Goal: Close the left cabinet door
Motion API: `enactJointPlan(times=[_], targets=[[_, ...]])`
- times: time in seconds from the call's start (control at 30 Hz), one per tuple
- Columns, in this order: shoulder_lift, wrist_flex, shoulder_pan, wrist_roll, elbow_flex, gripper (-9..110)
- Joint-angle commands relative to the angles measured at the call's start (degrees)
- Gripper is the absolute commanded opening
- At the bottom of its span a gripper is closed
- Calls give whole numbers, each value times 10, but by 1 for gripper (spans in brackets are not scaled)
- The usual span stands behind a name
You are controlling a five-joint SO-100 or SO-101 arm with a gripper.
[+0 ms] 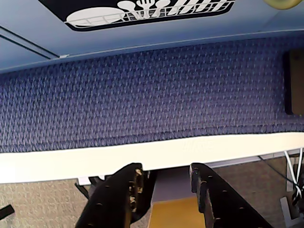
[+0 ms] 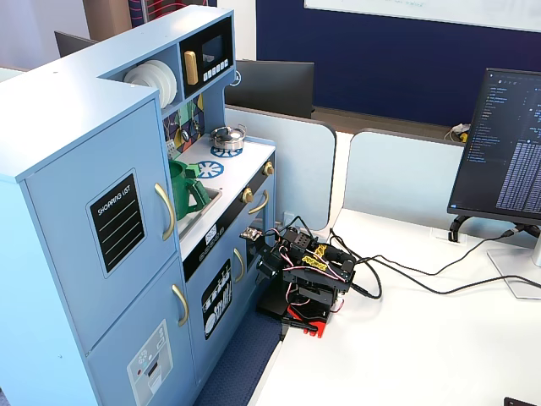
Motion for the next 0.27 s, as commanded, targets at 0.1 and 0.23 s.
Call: enactJointPlan(times=[0.1,0.23], targets=[[-5,94,8,25,6,5],[-5,94,8,25,6,7]])
